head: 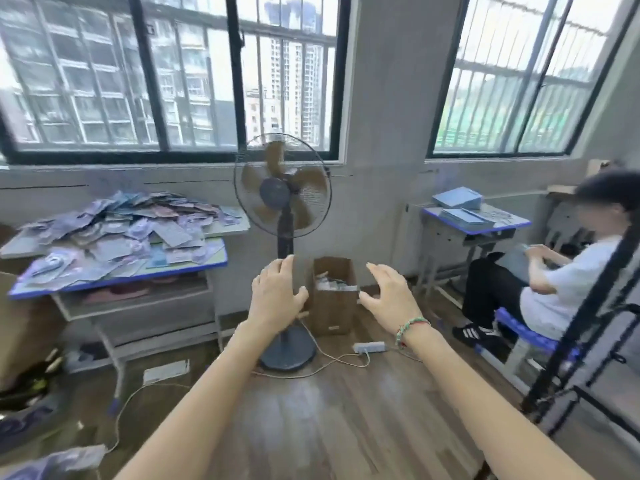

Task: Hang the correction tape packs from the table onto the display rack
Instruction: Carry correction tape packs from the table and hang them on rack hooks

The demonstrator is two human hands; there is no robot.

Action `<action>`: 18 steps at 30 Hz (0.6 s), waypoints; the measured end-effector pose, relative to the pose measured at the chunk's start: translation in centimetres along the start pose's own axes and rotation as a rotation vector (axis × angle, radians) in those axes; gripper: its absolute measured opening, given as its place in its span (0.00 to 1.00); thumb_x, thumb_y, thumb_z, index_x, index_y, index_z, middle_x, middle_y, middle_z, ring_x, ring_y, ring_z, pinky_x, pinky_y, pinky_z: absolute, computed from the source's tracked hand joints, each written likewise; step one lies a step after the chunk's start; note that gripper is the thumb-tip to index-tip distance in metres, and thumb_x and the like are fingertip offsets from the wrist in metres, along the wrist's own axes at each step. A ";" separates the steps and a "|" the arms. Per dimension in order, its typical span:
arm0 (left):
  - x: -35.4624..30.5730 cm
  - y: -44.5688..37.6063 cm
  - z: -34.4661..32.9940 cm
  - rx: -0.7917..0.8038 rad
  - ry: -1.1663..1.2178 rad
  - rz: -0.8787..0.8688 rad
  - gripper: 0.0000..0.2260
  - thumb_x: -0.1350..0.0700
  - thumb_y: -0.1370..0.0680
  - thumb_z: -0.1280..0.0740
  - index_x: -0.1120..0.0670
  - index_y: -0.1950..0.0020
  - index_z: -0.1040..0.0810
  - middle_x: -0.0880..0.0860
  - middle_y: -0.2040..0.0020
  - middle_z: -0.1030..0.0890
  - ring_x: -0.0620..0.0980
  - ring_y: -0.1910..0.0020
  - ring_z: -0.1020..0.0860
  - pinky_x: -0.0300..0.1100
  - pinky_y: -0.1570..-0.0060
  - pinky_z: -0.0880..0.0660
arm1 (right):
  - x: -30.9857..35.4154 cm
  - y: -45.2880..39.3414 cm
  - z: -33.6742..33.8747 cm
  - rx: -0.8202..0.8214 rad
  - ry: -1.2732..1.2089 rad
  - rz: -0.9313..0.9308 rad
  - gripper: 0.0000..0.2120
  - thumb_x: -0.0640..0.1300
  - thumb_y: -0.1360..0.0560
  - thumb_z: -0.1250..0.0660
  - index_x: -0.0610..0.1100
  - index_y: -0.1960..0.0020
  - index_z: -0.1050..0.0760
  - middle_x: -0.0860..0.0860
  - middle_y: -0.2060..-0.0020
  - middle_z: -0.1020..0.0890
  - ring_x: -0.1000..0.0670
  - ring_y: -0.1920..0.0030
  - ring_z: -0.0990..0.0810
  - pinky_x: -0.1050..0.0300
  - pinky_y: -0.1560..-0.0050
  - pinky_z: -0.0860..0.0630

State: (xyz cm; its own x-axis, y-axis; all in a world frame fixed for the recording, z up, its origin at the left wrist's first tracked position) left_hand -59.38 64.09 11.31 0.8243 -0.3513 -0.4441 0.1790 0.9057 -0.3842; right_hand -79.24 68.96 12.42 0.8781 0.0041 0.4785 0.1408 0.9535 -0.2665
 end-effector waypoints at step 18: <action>31.4 -7.5 9.2 -0.134 -0.208 0.482 0.28 0.50 0.21 0.36 0.58 0.25 0.39 0.57 0.29 0.32 0.56 0.29 0.35 0.49 0.32 0.35 | 23.0 -21.2 -23.0 0.266 -0.062 0.356 0.28 0.45 0.24 0.35 0.42 0.26 0.38 0.44 0.31 0.32 0.44 0.30 0.35 0.55 0.30 0.39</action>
State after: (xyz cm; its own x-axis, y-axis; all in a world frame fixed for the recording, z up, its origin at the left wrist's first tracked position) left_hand -29.86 48.43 7.66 0.8875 0.1632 -0.4310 -0.3045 0.9096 -0.2826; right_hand -51.48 41.93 9.81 0.8204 0.3562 0.4473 -0.2947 0.9337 -0.2031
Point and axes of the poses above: each hand's wrist, its own y-axis away from the middle knuckle, its own z-axis out of the back of the hand, x = y × z, the point moved 4 cm from there along -y, towards the middle knuckle
